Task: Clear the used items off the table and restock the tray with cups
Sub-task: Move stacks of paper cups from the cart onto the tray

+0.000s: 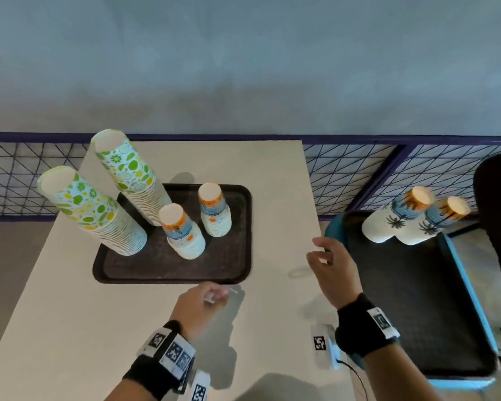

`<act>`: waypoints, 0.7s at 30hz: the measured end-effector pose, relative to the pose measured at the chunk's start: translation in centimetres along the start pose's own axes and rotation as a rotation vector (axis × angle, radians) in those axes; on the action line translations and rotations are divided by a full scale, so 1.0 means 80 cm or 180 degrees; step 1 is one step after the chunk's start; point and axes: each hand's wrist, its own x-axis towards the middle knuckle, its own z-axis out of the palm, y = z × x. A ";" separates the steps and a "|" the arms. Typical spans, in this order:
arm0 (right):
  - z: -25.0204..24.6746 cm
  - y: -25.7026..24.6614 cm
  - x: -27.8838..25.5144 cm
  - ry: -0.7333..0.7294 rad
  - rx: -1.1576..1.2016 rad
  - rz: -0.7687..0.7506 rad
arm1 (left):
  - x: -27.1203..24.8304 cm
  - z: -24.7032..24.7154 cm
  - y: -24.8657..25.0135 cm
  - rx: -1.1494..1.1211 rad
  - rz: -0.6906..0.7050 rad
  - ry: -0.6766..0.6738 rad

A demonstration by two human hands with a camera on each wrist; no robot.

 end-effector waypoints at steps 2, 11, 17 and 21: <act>-0.050 0.025 -0.006 0.0173 -0.0147 0.0127 | 0.001 0.031 0.034 0.0062 0.0195 -0.0051; -0.198 0.103 0.027 0.0814 0.0093 0.0773 | 0.036 0.154 0.251 -0.0047 0.1253 -0.0201; -0.224 0.122 0.090 0.0623 0.0262 0.0800 | 0.074 0.220 0.370 0.0513 0.1989 -0.0138; -0.225 0.120 0.121 0.0382 0.0247 0.0856 | 0.098 0.248 0.426 0.1116 0.2157 0.0014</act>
